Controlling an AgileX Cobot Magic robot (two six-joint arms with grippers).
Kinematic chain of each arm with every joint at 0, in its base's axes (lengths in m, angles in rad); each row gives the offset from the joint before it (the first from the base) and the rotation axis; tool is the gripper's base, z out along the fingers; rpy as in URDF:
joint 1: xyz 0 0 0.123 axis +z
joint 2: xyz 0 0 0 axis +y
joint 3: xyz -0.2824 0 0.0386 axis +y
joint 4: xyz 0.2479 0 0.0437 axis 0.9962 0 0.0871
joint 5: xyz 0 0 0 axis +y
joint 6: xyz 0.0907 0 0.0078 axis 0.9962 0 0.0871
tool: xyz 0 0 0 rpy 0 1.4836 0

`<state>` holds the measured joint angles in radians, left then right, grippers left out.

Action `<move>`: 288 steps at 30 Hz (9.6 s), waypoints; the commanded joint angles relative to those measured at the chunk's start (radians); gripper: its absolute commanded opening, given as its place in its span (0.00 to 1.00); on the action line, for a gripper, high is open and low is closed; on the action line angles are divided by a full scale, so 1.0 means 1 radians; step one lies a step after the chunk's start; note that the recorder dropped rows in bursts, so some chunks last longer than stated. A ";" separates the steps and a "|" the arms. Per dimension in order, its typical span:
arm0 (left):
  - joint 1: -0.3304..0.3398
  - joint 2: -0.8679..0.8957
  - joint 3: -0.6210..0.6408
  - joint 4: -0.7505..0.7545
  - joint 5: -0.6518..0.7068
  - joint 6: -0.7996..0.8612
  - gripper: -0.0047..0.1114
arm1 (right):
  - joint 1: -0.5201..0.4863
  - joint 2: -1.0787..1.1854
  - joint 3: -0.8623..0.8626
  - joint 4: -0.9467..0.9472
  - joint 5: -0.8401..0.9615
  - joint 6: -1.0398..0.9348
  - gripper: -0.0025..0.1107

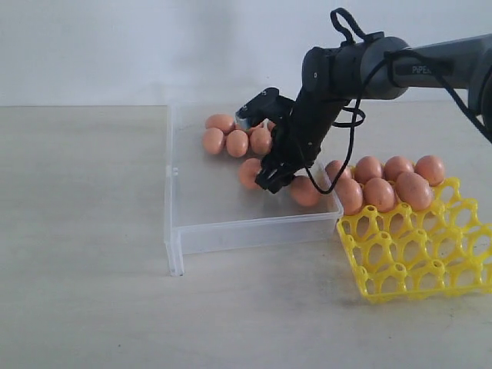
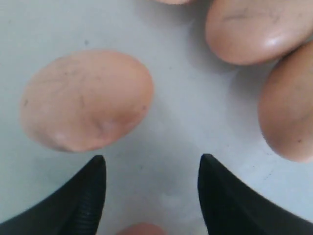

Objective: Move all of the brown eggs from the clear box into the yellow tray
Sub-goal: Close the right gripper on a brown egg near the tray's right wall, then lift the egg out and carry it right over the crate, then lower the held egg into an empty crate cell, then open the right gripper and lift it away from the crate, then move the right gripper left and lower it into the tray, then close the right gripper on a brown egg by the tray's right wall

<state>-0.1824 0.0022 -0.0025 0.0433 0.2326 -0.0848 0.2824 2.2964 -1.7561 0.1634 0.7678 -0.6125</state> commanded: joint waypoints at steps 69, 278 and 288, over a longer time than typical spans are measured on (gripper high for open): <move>0.004 -0.002 0.003 -0.003 -0.001 0.002 0.08 | -0.006 -0.539 0.488 0.225 -0.307 0.321 0.02; 0.004 -0.002 0.003 -0.003 -0.001 0.002 0.08 | 0.087 -0.170 0.138 -0.180 0.092 0.810 0.43; 0.004 -0.002 0.003 -0.003 -0.001 0.002 0.08 | 0.087 -0.172 0.138 -0.176 0.078 0.811 0.43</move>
<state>-0.1824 0.0022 -0.0025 0.0433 0.2326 -0.0848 0.3696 2.1216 -1.6160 0.0000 0.8516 0.1943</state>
